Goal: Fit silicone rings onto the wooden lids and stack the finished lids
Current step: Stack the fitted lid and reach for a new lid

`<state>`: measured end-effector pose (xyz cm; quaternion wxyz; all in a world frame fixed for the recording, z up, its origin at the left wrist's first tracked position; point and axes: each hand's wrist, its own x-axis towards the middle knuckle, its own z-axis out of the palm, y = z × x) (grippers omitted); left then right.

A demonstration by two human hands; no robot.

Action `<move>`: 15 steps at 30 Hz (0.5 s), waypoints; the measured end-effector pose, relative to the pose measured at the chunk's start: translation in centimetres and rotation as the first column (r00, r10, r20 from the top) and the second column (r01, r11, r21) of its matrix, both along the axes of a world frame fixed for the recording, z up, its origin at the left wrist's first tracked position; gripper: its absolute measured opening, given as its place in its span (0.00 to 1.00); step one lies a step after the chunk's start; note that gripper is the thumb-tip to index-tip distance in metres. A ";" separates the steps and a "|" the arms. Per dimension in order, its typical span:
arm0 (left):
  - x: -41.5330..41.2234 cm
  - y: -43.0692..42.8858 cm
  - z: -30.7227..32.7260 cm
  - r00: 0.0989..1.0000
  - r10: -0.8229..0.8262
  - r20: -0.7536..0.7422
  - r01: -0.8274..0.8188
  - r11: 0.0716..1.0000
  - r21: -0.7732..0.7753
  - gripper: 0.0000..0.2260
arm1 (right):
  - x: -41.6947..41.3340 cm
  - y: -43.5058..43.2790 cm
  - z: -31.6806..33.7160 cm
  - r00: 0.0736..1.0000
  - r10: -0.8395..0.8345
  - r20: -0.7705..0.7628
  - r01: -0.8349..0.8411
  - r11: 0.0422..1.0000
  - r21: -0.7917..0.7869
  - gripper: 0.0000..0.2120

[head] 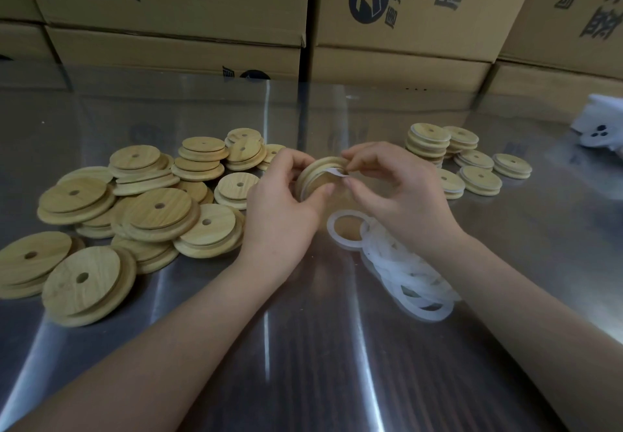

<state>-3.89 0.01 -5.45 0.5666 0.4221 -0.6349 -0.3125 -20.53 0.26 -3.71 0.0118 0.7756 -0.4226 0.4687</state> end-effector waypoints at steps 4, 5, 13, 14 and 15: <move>0.0 -0.1 -0.1 0.998 -0.042 -0.047 0.045 0.998 0.052 0.11 | 0.1 0.0 -0.2 0.999 0.028 0.046 -0.028 1.000 0.008 0.03; 0.0 -0.1 -0.1 0.998 -0.047 -0.048 0.049 0.997 0.056 0.11 | 0.2 0.0 -0.3 0.999 0.035 0.040 -0.034 0.999 -0.006 0.03; 0.2 -0.1 0.2 0.999 -0.044 0.008 0.044 0.999 0.013 0.11 | 0.3 -0.1 -0.3 0.994 0.059 -0.091 -0.064 0.997 -0.047 0.01; 0.3 -0.1 0.2 0.999 -0.038 0.013 0.038 0.999 0.006 0.10 | 0.3 -0.1 -0.3 0.993 0.059 -0.099 -0.064 0.997 -0.046 0.01; 0.3 -0.1 0.2 0.999 -0.032 0.016 0.032 0.999 -0.001 0.10 | 0.3 -0.1 -0.3 0.993 0.057 -0.106 -0.062 0.997 -0.047 0.01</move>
